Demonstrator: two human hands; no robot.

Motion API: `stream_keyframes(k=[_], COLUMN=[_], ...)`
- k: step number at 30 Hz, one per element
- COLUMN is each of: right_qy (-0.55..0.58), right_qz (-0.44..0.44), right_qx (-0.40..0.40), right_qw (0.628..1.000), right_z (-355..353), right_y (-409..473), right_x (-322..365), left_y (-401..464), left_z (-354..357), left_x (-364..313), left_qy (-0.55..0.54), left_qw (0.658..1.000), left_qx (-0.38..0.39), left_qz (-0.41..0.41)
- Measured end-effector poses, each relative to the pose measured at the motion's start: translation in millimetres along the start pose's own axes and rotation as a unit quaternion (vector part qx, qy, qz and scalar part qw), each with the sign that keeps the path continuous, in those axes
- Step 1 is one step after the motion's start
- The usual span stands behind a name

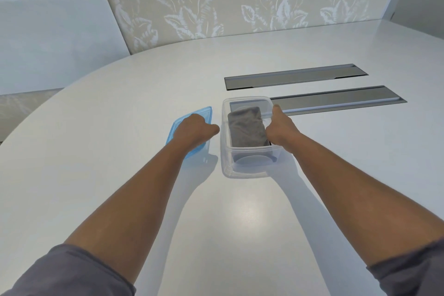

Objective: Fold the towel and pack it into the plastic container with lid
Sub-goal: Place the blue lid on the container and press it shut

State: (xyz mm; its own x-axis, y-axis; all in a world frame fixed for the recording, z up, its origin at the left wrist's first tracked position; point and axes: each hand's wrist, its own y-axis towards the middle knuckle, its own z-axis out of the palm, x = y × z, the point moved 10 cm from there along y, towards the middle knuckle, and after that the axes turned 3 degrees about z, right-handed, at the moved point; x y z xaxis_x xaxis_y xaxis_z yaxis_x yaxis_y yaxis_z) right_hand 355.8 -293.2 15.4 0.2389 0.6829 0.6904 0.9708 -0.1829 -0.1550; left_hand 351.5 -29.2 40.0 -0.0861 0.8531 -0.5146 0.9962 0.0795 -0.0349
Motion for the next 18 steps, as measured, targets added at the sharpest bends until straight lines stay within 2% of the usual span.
stream_keyframes(k=[8, 11, 14, 18], right_qy=[0.029, 0.044, 0.05, 0.079], right_qz=[0.002, 0.002, -0.002, -0.005], right_qx=[0.006, 0.004, 0.008, 0.014], right_qw=[1.0, 0.999, 0.999, 0.997], right_z=[-1, -1, 1, 3], right_y=[-3, -5, -7, -10], right_x=[0, 1, 3, 3], left_y=[-9, -17, -28, -41], left_z=[-47, -77, -103, -121], left_x=[-30, -49, -67, -78], left_qy=[0.059, 0.091, 0.046, -0.092], left_qw=[0.997, 0.991, 0.991, 0.989], left_qx=[-0.031, -0.071, -0.095, -0.087], left_qz=[0.033, 0.066, 0.081, 0.074])
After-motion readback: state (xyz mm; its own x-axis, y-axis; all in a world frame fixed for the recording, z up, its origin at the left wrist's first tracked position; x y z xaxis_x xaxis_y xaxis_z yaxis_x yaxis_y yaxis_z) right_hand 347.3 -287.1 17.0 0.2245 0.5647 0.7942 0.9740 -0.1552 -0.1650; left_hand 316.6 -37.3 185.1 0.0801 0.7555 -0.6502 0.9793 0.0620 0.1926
